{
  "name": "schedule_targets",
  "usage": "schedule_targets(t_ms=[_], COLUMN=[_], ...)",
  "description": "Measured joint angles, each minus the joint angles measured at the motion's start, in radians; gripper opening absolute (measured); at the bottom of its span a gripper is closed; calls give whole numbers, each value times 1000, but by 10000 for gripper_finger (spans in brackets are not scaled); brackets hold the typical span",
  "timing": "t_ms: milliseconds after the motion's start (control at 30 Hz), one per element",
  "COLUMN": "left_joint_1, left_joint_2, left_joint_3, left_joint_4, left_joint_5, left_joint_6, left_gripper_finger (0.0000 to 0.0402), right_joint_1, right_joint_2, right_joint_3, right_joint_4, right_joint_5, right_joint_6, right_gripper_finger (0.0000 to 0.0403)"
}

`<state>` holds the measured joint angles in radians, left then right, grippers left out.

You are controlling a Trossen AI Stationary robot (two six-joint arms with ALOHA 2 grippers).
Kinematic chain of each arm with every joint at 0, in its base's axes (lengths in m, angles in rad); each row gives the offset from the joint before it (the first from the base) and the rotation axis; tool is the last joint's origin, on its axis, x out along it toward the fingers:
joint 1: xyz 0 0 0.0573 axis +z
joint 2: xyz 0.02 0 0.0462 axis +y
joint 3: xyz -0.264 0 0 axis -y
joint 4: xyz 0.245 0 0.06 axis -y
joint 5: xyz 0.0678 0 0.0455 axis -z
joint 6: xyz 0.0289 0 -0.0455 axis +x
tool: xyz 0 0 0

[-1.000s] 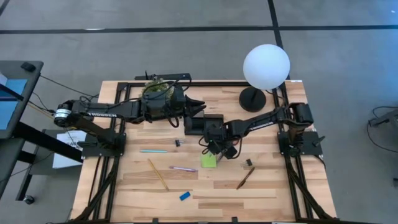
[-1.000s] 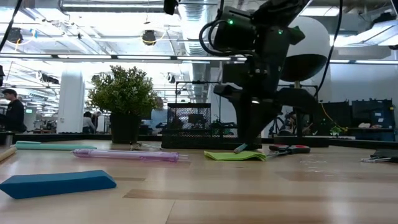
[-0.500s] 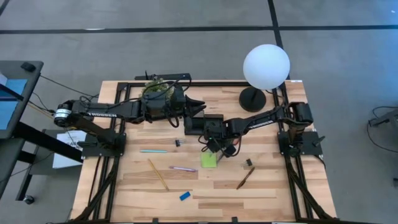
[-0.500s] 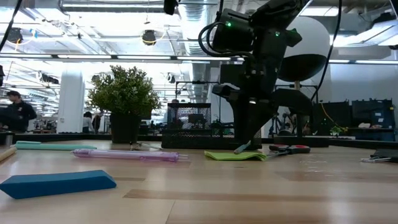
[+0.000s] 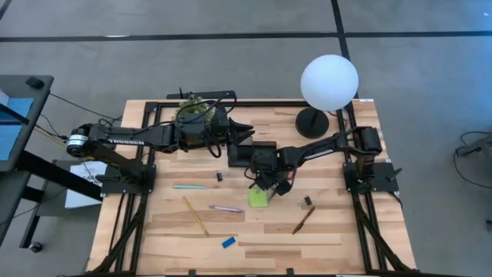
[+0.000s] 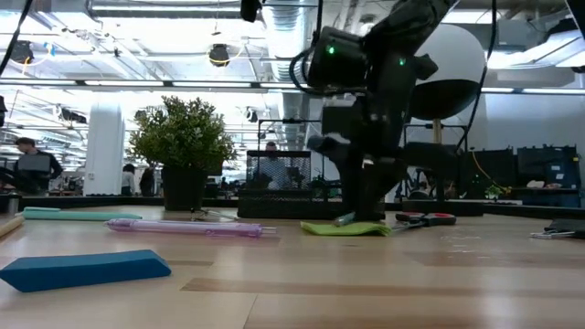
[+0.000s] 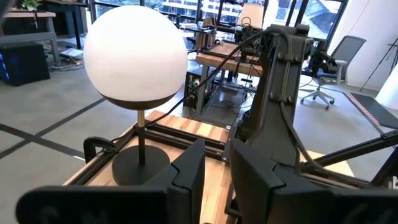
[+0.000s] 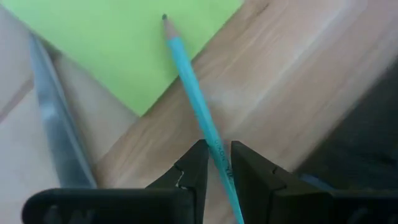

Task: Pick and place office supplies into organizer
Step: Put the blue pencil into the black desk organizer

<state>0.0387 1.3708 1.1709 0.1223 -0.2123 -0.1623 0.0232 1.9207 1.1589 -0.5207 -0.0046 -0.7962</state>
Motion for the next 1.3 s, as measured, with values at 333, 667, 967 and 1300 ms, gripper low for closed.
schedule_targets(t_ms=[333, 667, 967, 1300], left_joint_1=[0, 0, 0, 0], left_joint_2=[1, -66, -251, -352], left_joint_3=[0, 0, 2, 0], left_joint_4=[-30, 37, 30, -41], left_joint_5=[0, -1, -6, -10], left_joint_6=[0, -92, -59, -32], left_gripper_finger=[67, 67, 67, 67], right_joint_1=[-5, -31, -25, -33], right_joint_2=[43, 27, 34, 31], right_joint_3=[4, 17, 199, 521], right_joint_4=[-18, -23, -16, -1], right_joint_5=[0, -128, -293, -238], right_joint_6=[-18, 249, 449, 532], right_gripper_finger=[51, 18, 11, 7])
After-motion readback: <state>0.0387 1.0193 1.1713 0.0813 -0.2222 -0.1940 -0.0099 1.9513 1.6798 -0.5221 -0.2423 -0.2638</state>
